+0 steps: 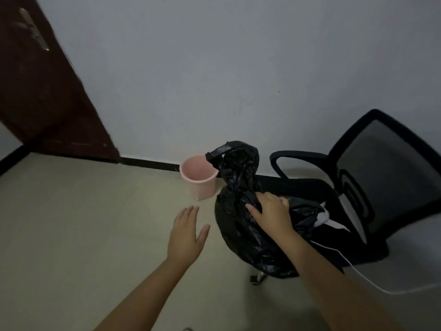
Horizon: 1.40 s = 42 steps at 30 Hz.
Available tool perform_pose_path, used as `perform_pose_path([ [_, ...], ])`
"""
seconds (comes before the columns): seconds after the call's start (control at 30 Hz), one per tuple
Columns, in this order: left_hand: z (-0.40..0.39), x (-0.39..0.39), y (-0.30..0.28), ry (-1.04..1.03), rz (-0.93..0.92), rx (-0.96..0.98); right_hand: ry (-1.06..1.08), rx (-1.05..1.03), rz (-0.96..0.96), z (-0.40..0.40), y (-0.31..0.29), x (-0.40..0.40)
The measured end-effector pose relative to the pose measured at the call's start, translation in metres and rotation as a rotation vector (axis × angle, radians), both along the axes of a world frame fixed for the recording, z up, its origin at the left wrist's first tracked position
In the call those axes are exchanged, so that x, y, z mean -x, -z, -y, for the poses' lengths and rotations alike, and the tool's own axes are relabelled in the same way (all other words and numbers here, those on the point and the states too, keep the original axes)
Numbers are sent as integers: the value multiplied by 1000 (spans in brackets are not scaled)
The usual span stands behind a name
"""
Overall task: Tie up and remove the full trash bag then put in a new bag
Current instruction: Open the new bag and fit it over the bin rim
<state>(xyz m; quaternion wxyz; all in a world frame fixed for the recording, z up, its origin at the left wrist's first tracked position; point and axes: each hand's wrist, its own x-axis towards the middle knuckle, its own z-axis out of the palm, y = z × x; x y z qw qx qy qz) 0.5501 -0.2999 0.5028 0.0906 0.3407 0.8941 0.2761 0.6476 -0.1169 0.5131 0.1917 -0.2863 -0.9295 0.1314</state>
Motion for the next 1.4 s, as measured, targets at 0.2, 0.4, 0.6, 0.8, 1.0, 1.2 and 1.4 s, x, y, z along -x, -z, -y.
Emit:
perform_pose_path([
  [0.2, -5, 116, 20, 105, 130, 71, -11, 188, -66, -10, 8, 116],
  [0.4, -65, 212, 20, -181, 597, -303, -29, 419, -52, -46, 30, 214],
  [0.6, -152, 333, 45, -446, 579, -327, 21, 489, -82, -116, 68, 319],
  [0.8, -234, 442, 65, -266, 564, -265, 146, 334, -63, -187, 96, 405],
  [1.0, -294, 532, 105, -72, 668, -194, -73, -48, 205, -254, 158, 489],
  [1.2, -337, 599, 162, 5, 552, -133, -68, 296, 658, -296, 214, 541],
  [1.4, -352, 632, 185, 67, 506, -291, 38, 173, 163, -302, 271, 544],
])
